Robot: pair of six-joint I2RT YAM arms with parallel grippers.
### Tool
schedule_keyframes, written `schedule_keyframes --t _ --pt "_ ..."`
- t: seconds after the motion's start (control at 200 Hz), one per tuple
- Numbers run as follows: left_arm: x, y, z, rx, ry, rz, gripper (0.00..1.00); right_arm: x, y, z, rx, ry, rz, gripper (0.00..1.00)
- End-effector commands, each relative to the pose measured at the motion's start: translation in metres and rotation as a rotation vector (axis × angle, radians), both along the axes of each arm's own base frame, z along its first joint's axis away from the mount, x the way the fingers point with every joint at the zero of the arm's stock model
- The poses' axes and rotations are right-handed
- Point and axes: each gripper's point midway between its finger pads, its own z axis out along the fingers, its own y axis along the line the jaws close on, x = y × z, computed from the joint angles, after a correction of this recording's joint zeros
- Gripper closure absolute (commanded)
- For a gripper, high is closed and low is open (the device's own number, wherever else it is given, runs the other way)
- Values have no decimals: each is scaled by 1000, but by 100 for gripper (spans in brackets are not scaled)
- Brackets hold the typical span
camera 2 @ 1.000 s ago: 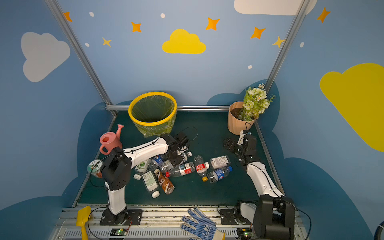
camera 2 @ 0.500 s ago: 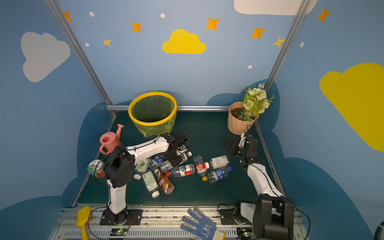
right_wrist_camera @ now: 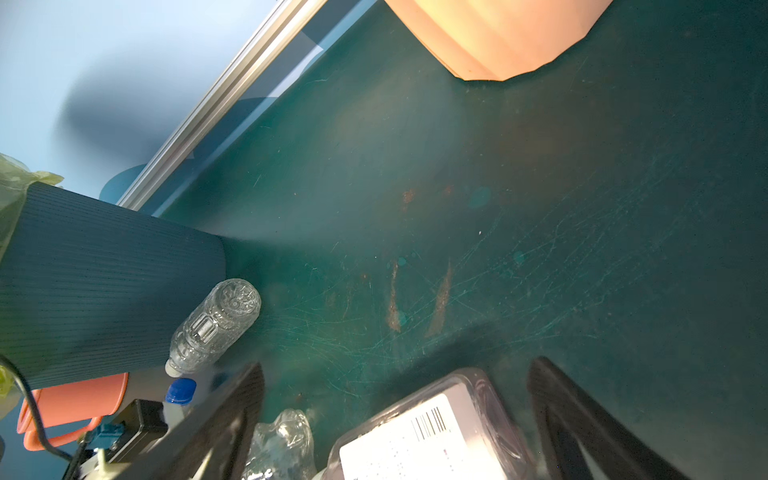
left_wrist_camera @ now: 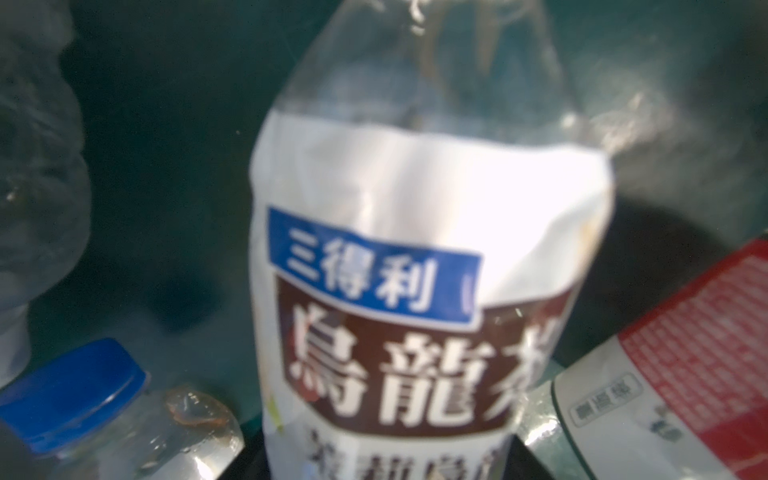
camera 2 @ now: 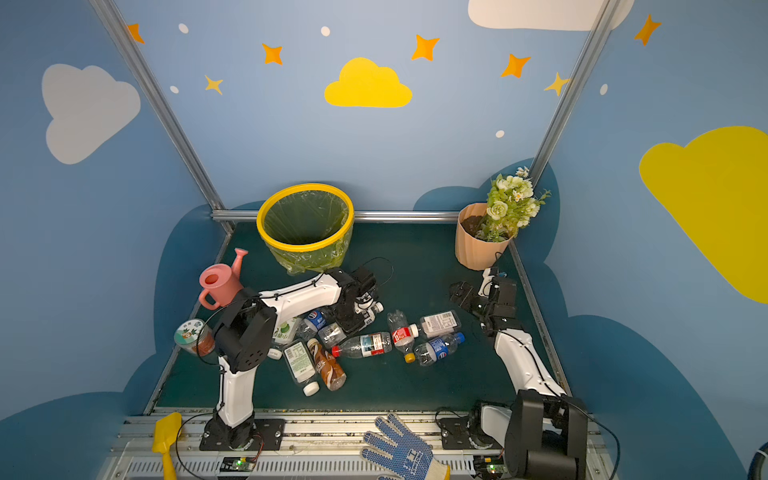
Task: Throw the plastic bottles in the bin
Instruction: 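Close the left gripper on the white-labelled oolong tea bottle and lift it, then carry the oolong tea bottle with the left gripper over the bin and release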
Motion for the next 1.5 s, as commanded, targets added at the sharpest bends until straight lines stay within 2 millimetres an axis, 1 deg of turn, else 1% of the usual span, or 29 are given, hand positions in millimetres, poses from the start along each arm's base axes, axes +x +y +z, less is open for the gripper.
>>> schedule_keyframes --t 0.0,0.07,0.19,0.3,0.611,0.721,0.821,0.921,1.016,1.076,1.121,1.196,1.221,1.256,1.296,1.351,1.406,1.492 --pt "4 -2 0 -3 9 -5 41 -2 0 3 9 -15 1 3" --pt "4 -4 1 -10 9 -8 41 -2 -1 3 9 -14 0 3" --pt "5 -4 3 -10 0 -8 49 -3 -2 3 8 -15 -5 3" --pt "7 -8 12 -44 -20 -5 50 -4 -4 4 7 -17 -8 3" --pt "9 -17 57 -150 -140 -6 52 -5 -6 4 12 -19 -15 3" --pt "10 -19 79 -196 -197 -4 52 -6 -7 4 15 -20 -19 3" --pt "12 -23 106 -259 -268 1 52 -7 -7 3 18 -19 -20 3" --pt "14 -26 148 -356 -392 12 52 -7 -7 3 19 -21 -20 3" --pt "15 -24 197 -468 -541 17 52 -6 -8 2 20 -20 -21 3" --pt "15 -18 230 -538 -653 38 52 -7 -7 2 22 -19 -20 3" --pt "16 -11 259 -605 -760 62 52 -7 -7 0 26 -15 -20 3" --pt "12 0 303 -704 -934 64 52 -7 -6 0 33 -18 -18 3" --pt "8 7 322 -740 -995 72 51 -7 -6 0 35 -17 -17 3" --pt "4 15 342 -776 -1069 80 51 -7 -5 -1 38 -15 -17 3" --pt "-4 26 368 -821 -1153 81 51 -7 -5 -1 41 -14 -18 3" --pt "-16 37 399 -876 -1253 61 51 -6 -5 0 43 -16 -17 3" --pt "-30 49 428 -926 -1350 39 51 -6 -5 1 45 -18 -18 3" --pt "-49 63 466 -986 -1487 -1 51 -6 -4 2 50 -19 -14 3"
